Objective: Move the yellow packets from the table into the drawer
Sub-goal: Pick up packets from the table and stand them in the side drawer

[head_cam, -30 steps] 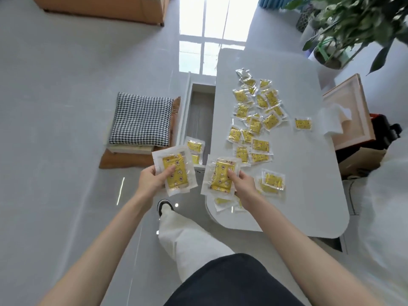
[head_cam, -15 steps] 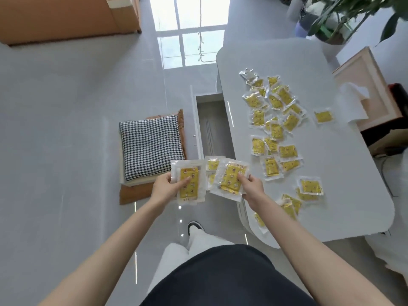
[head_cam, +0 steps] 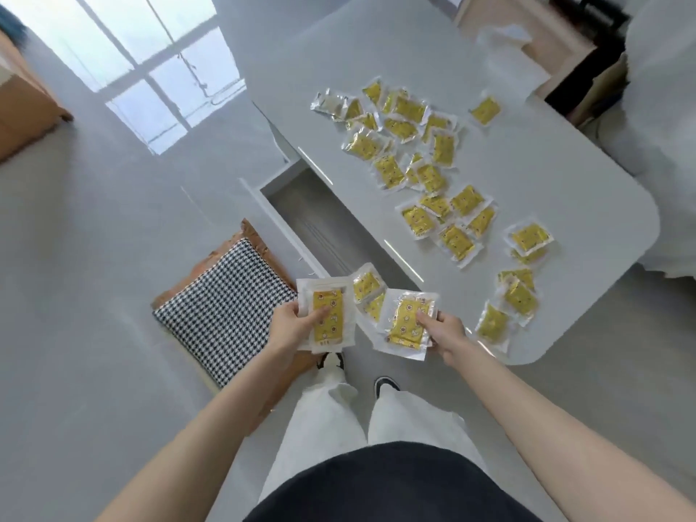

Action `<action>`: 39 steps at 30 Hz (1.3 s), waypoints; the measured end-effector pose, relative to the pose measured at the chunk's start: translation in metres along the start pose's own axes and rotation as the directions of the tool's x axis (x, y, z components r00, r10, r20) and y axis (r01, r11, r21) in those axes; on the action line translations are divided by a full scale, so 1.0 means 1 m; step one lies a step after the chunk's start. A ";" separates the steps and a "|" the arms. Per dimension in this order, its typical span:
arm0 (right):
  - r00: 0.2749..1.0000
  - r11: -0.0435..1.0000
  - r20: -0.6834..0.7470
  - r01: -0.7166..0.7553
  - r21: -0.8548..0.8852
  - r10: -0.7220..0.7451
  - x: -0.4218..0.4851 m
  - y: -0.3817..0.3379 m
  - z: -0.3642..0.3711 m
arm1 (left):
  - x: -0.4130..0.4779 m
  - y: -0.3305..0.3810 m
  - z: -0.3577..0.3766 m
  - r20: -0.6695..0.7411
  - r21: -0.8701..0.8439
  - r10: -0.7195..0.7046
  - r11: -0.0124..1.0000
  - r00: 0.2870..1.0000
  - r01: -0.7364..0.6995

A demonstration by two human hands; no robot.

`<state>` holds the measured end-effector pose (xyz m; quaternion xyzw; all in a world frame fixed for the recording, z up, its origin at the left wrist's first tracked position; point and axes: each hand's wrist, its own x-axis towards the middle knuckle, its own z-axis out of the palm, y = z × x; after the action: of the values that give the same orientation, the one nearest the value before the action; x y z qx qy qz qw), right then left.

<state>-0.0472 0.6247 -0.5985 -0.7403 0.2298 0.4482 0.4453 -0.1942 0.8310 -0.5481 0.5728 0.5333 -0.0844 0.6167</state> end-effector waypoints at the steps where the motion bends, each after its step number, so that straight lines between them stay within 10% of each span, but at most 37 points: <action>1: 1.000 1.000 -0.014 -0.016 0.010 0.016 0.002 0.004 0.005 | 0.009 0.004 -0.002 0.021 0.015 0.002 1.000 1.000 -0.002; 14: 0.967 0.967 -0.133 -0.194 0.166 0.217 0.122 0.049 0.063 | 0.176 -0.001 0.032 0.169 0.275 -0.020 0.961 0.985 -0.028; 27: 0.946 0.928 -0.317 -0.057 -0.367 -0.067 0.276 0.090 0.111 | 0.307 -0.054 0.065 0.237 0.403 0.092 0.897 0.967 -0.184; 34: 0.943 0.974 -0.333 -0.088 -0.207 0.015 0.286 0.100 0.122 | 0.322 -0.061 0.083 0.255 0.387 0.136 0.893 0.957 -0.230; 39: 0.920 0.789 -0.292 0.031 -0.614 -0.263 0.288 0.100 0.128 | 0.319 -0.061 0.086 0.260 0.391 0.140 0.889 0.955 -0.237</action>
<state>-0.0374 0.7028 -0.9199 -0.9278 0.0956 0.3165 0.1729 -0.0563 0.9041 -0.8455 0.7274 0.3710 -0.2003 0.5414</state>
